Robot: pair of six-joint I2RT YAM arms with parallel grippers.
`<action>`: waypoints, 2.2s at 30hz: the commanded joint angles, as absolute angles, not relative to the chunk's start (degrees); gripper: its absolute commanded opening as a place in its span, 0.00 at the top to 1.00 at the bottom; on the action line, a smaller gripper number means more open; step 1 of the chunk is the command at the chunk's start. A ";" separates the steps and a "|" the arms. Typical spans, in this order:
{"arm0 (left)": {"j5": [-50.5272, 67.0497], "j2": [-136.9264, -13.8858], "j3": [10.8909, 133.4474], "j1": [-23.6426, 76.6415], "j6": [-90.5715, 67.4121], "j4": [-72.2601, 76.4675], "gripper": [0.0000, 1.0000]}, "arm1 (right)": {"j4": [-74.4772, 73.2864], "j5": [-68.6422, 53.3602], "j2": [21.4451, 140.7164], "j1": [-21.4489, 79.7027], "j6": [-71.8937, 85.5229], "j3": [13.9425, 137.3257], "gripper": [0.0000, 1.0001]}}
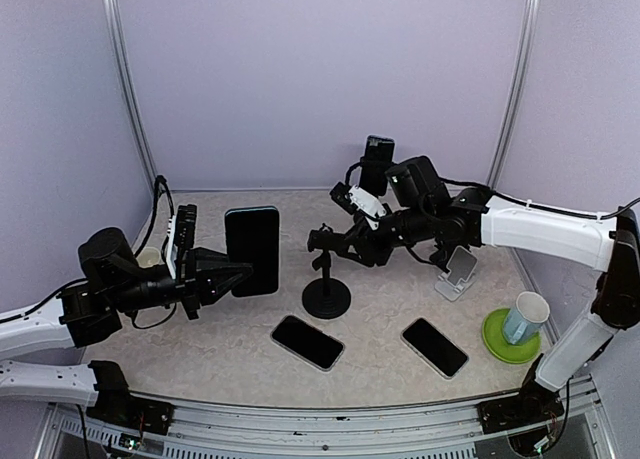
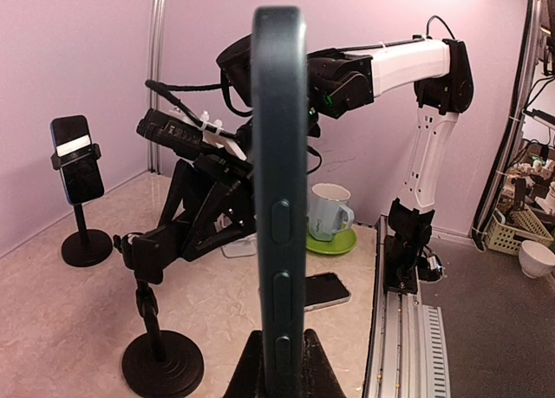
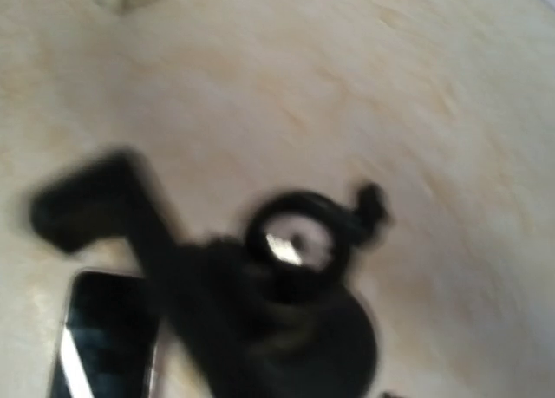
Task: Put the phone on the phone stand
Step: Adjust the phone stand at the center of the board.
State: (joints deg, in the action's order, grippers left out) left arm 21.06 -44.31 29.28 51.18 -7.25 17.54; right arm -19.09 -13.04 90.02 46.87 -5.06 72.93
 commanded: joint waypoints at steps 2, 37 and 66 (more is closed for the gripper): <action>21.84 -44.46 29.38 51.42 -7.42 22.36 1.00 | -22.27 -1.75 89.56 49.25 -8.84 74.31 0.34; 19.26 -38.96 27.97 51.94 -6.64 19.02 1.00 | 20.30 24.01 91.24 63.50 -63.01 55.36 0.19; 20.65 -39.46 28.73 51.06 -5.98 18.72 1.00 | 7.91 34.94 98.18 66.68 -74.16 60.76 0.61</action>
